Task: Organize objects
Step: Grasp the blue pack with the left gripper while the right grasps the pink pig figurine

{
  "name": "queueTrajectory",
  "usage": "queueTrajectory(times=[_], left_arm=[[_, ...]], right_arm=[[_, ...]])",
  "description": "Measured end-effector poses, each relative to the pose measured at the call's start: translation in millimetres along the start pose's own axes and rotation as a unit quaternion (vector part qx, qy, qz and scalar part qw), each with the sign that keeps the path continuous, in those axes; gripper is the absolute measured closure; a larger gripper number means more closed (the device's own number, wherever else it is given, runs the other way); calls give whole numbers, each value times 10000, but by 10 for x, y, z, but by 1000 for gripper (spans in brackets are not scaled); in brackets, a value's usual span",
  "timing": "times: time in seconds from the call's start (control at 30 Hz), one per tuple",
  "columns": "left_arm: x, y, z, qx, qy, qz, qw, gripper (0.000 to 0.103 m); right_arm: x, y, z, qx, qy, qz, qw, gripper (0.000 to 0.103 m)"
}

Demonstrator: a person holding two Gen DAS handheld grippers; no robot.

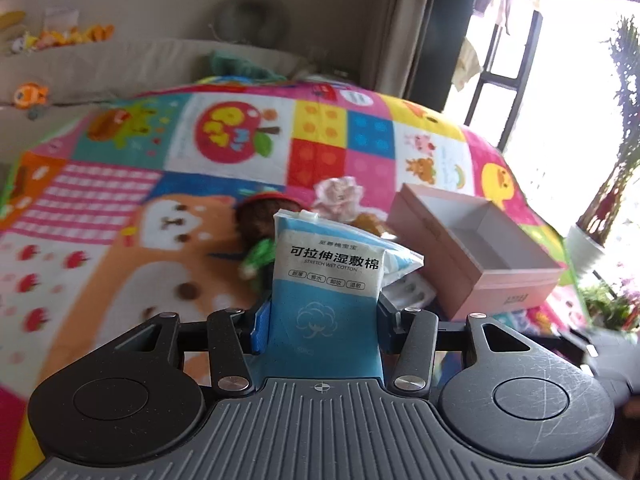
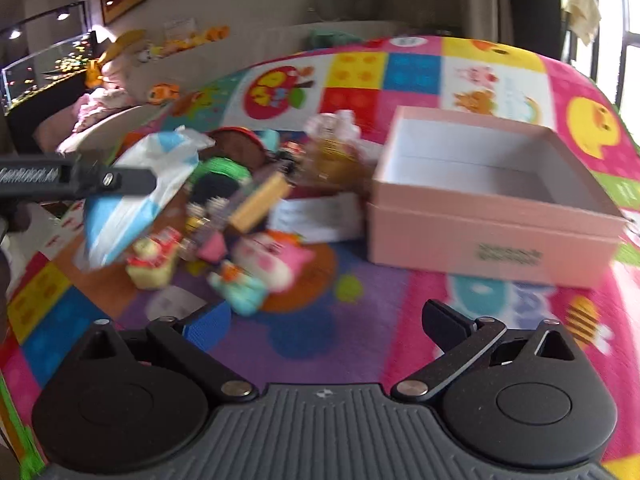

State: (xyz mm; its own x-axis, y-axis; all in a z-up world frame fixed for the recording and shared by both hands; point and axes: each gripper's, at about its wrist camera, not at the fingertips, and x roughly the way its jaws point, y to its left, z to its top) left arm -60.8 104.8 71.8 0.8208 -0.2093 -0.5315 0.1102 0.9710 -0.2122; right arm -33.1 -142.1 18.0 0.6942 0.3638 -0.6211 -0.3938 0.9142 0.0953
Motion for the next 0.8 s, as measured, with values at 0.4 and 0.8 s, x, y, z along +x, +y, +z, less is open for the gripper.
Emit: queueTrajectory(times=[0.4, 0.8], left_arm=[[-190, -78, -112, 59, 280, -205, 9994, 49], [1493, -1839, 822, -213, 202, -960, 9950, 49]], right_arm=[[-57, 9, 120, 91, -12, 273, 9996, 48], [-943, -1071, -302, 795, -932, -789, 9893, 48]])
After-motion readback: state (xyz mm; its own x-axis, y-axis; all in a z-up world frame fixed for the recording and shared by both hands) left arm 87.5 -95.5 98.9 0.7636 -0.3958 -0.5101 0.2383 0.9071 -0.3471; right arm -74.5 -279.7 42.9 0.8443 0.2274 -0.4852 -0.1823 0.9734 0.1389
